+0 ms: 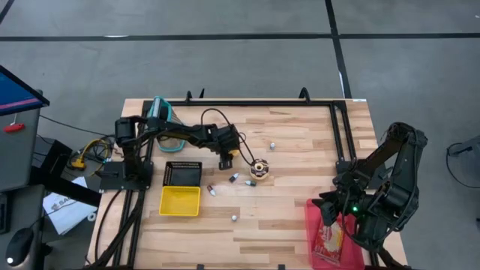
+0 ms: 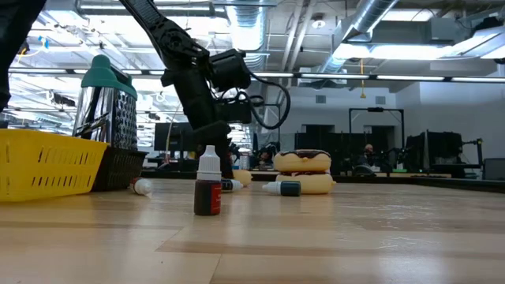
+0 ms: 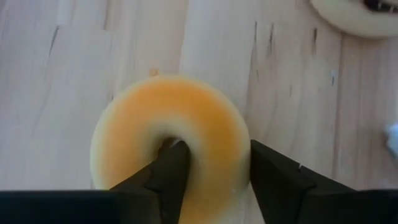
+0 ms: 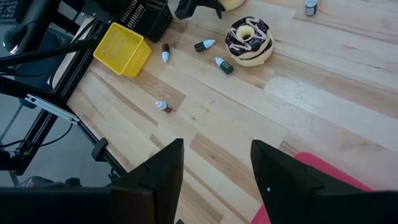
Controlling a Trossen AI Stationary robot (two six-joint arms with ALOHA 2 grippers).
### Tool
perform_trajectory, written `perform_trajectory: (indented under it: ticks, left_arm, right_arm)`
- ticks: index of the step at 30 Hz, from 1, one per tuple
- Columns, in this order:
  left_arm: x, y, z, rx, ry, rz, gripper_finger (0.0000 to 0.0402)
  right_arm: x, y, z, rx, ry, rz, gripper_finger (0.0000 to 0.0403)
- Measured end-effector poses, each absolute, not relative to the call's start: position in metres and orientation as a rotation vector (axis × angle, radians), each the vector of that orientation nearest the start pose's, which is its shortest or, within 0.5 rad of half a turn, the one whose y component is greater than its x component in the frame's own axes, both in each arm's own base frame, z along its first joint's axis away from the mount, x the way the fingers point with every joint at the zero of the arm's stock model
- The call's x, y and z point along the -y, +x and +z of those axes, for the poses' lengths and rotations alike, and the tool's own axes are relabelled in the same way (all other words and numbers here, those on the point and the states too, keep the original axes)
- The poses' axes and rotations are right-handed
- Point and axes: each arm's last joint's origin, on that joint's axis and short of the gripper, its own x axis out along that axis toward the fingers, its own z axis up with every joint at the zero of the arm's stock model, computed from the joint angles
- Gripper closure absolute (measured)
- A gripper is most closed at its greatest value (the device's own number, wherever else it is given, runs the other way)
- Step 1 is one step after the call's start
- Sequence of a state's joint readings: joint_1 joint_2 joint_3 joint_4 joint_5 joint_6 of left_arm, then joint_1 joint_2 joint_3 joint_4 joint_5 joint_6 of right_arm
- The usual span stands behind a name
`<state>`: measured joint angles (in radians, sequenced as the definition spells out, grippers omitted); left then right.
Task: Pick & Place Food Item
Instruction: Put the pink donut into the black bin
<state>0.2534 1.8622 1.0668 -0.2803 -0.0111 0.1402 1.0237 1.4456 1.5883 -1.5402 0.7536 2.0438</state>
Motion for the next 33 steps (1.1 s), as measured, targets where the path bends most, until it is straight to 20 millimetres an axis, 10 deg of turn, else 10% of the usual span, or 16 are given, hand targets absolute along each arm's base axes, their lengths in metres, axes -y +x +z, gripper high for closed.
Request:
perform_trajectory:
  ticks: [11, 19, 33]
  left_arm:
    - [-0.1, 0.344, 0.16, -0.928, -0.369, 0.06, 0.0323]
    - [-0.096, 0.327, 0.214, -0.792, -0.558, -0.004, 0.0319]
    - [-0.046, 0.217, 0.257, -0.501, -0.992, 0.114, 0.0318]
  right_arm:
    - [-0.192, 0.14, 0.372, -0.636, 0.83, -0.618, 0.0223]
    - [-0.192, 0.14, 0.372, -0.633, 0.833, -0.616, 0.0223]
    - [-0.188, 0.145, 0.373, -0.596, 0.822, -0.635, 0.0223]
